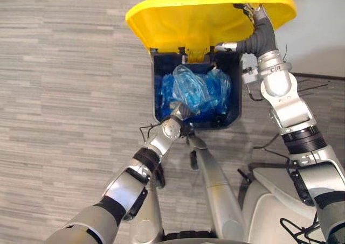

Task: Gather rubbish on tea table into small bin, then transfer packed bag to large trash can.

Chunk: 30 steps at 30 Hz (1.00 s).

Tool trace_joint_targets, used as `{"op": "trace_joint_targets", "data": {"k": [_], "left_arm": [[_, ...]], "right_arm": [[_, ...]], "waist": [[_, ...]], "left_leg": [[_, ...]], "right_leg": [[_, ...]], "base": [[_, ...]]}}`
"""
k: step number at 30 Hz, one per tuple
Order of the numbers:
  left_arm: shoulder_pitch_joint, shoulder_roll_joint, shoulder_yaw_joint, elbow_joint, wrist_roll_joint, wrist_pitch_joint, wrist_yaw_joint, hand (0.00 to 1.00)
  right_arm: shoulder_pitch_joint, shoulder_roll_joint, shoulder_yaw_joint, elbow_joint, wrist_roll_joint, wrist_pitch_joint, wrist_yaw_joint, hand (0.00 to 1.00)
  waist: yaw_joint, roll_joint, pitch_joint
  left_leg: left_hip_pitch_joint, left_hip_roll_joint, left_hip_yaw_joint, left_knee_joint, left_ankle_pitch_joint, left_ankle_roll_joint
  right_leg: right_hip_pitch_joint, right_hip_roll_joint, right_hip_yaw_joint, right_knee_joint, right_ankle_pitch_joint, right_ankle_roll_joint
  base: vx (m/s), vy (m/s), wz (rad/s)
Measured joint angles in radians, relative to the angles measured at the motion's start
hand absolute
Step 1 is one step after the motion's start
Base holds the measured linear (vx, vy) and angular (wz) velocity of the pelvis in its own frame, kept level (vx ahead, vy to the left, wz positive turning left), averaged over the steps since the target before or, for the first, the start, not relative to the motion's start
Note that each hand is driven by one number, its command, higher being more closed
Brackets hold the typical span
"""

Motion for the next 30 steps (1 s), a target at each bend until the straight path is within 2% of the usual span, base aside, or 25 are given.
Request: {"op": "trace_joint_targets", "data": {"k": [4, 8, 13, 15, 18, 19, 20, 22, 23, 25, 27, 30], "left_arm": [[0.001, -0.016, 0.078, -0.002, 0.072, 0.017, 0.015, 0.00], [0.005, -0.028, 0.118, -0.002, 0.157, 0.055, 0.012, 0.00], [0.034, -0.022, 0.141, -0.017, 0.151, 0.068, 0.012, 0.00], [0.079, -0.004, 0.132, -0.092, 0.137, 0.068, 0.013, 0.00], [0.175, 0.039, 0.113, -0.273, 0.052, 0.043, 0.035, 0.00], [0.230, 0.053, 0.112, -0.350, 0.014, 0.023, 0.039, 0.00], [0.264, 0.054, 0.112, -0.384, -0.009, 0.010, 0.041, 0.00], [0.423, 0.086, 0.117, -0.473, -0.109, -0.038, 0.049, 0.00], [0.456, 0.094, 0.117, -0.496, -0.133, -0.047, 0.048, 0.00], [0.578, 0.114, 0.152, -0.545, -0.216, -0.077, 0.025, 0.00], [0.696, 0.140, 0.221, -0.559, -0.286, -0.097, -0.004, 0.00], [0.810, 0.183, 0.323, -0.546, -0.338, -0.103, -0.042, 0.00]], "right_arm": [[-0.011, 0.015, 0.020, -0.004, -0.002, -0.006, -0.004, 0.00], [-0.011, 0.053, 0.029, -0.014, -0.016, -0.007, 0.001, 0.00], [0.002, 0.081, 0.033, -0.016, -0.017, -0.004, 0.007, 0.00], [0.033, 0.081, 0.030, -0.031, -0.018, -0.004, 0.007, 0.00], [0.132, 0.077, 0.014, -0.085, -0.022, -0.003, 0.011, 0.00], [0.187, 0.075, -0.009, -0.113, -0.040, -0.003, 0.021, 0.00], [0.222, 0.074, -0.023, -0.129, -0.049, -0.003, 0.027, 0.00], [0.365, 0.067, -0.067, -0.145, -0.060, -0.004, 0.036, 0.00], [0.398, 0.066, -0.086, -0.152, -0.061, -0.004, 0.042, 0.00], [0.498, 0.063, -0.144, -0.146, -0.070, -0.004, 0.054, 0.00], [0.564, 0.064, -0.180, -0.090, -0.091, -0.008, 0.077, 0.00], [0.640, 0.069, -0.233, -0.003, -0.108, -0.008, 0.100, 0.00]], "waist": [[-0.001, 0.000, 0.000], [-0.002, -0.001, -0.001], [-0.003, -0.002, -0.002], [0.003, -0.006, -0.006], [0.011, -0.008, -0.009], [0.012, -0.009, -0.011], [0.012, -0.009, -0.028], [0.020, -0.009, -0.128], [0.022, -0.012, -0.141], [0.026, -0.017, -0.164], [0.034, -0.015, -0.190], [0.036, -0.017, -0.200]], "left_leg": [[0.001, 0.000, 0.016, -0.011, 0.004, -0.005], [0.009, -0.001, 0.040, -0.021, 0.010, -0.016], [0.057, -0.011, 0.056, -0.034, 0.012, -0.018], [0.081, -0.018, 0.056, -0.048, 0.012, -0.018], [0.135, -0.033, 0.053, -0.081, 0.020, -0.010], [0.168, -0.044, 0.051, -0.104, 0.029, -0.003], [0.174, -0.050, 0.047, -0.115, 0.031, 0.000], [0.183, -0.059, 0.028, -0.152, 0.042, -0.004], [0.194, -0.063, 0.022, -0.162, 0.049, -0.005], [0.260, -0.081, -0.012, -0.205, 0.065, -0.007], [0.321, -0.088, -0.034, -0.236, 0.070, -0.007], [0.377, -0.092, -0.061, -0.240, 0.071, -0.005]], "right_leg": [[-0.008, -0.028, -0.010, 0.023, -0.011, -0.009], [-0.011, -0.050, -0.010, 0.036, -0.018, -0.008], [0.022, -0.066, -0.004, 0.053, -0.029, -0.002], [0.041, -0.072, -0.003, 0.056, -0.035, -0.006], [0.079, -0.089, -0.008, 0.072, -0.055, -0.021], [0.099, -0.101, -0.010, 0.089, -0.073, -0.015], [0.099, -0.107, -0.011, 0.097, -0.082, -0.014], [0.099, -0.122, -0.030, 0.107, -0.108, -0.015], [0.107, -0.126, -0.035, 0.113, -0.117, -0.014], [0.161, -0.148, -0.057, 0.134, -0.147, -0.028], [0.223, -0.155, -0.068, 0.128, -0.159, -0.011], [0.309, -0.165, -0.091, 0.110, -0.160, -0.009]], "base": [[0.02, 0.016, 0.20], [0.03, 0.030, 0.10], [0.05, 0.069, 0.02], [0.07, 0.082, 0.08], [0.08, 0.048, 0.16], [0.07, 0.032, 0.18], [0.09, 0.030, 0.27], [0.12, 0.016, 0.29], [0.17, 0.015, 0.36], [0.13, 0.017, 0.42], [0.06, 0.038, 0.29], [-0.04, 0.056, 0.26]]}}
